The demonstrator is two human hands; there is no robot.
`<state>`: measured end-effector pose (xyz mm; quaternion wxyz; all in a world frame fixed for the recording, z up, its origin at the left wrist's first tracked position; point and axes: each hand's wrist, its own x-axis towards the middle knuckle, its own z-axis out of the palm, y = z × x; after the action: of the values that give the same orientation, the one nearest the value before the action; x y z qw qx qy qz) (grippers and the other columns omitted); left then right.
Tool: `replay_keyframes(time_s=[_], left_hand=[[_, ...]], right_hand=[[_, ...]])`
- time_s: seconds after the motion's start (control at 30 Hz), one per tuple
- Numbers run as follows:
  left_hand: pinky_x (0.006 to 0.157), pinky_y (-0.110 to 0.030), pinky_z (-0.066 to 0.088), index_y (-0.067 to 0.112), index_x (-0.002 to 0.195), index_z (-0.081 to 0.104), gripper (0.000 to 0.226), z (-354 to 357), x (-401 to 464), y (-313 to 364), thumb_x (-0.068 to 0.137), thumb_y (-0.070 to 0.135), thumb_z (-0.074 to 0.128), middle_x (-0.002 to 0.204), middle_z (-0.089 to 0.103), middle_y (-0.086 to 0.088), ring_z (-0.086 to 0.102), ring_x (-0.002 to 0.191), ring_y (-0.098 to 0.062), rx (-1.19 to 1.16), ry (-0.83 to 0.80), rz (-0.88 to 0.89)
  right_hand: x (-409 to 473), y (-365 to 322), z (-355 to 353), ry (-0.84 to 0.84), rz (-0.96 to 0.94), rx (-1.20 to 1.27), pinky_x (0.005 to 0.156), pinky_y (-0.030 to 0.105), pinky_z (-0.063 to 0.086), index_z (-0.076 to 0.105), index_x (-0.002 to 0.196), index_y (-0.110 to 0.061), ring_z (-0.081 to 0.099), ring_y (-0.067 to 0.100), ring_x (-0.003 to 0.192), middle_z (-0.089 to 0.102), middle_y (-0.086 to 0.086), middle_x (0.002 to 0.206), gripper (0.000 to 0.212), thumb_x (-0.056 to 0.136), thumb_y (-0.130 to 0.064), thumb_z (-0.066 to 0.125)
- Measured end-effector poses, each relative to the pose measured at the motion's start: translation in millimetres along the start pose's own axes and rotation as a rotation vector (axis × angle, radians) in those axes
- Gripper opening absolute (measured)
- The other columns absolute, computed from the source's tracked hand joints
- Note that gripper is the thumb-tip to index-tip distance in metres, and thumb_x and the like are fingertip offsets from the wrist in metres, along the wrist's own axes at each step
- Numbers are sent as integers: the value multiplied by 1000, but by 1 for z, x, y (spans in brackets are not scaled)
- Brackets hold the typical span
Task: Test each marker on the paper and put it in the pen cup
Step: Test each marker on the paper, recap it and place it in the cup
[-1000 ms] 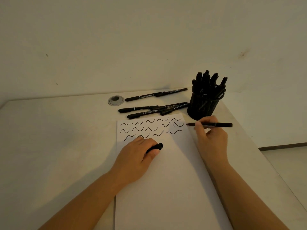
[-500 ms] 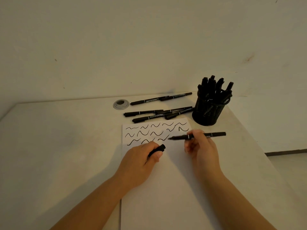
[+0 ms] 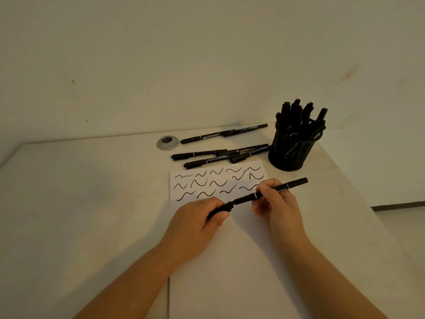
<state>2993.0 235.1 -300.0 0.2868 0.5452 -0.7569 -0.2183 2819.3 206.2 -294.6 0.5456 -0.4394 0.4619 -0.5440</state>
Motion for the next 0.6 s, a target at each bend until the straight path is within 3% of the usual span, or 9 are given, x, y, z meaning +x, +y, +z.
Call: replay_keyframes(time_s=[0.13, 0.33, 0.6], left_hand=[[55, -10, 33, 28, 89, 60, 20, 0, 1, 1, 87, 41, 43, 58, 45, 19, 47, 63, 2, 6, 3, -3], [56, -11, 31, 23, 90, 58, 22, -2, 0, 1, 88, 38, 42, 63, 44, 18, 46, 64, -2, 13, 14, 14], [50, -15, 29, 22, 79, 54, 31, -6, -3, -1, 86, 45, 36, 56, 43, 12, 43, 55, -6, -139, 51, 25]], right_hand=[[-4, -2, 3, -100, -41, -98, 49, 14, 43, 54, 71, -15, 51, 7, 45, 59, 1, 48, 23, 90, -4, 48], [-7, -6, 5, -293, -38, -153, 54, 16, 44, 57, 77, -6, 56, 9, 53, 63, 2, 55, 11, 87, -2, 55], [-13, -2, 11, -320, -57, -66, 45, 18, 41, 60, 76, -11, 55, 9, 52, 62, 3, 56, 14, 85, -1, 56]])
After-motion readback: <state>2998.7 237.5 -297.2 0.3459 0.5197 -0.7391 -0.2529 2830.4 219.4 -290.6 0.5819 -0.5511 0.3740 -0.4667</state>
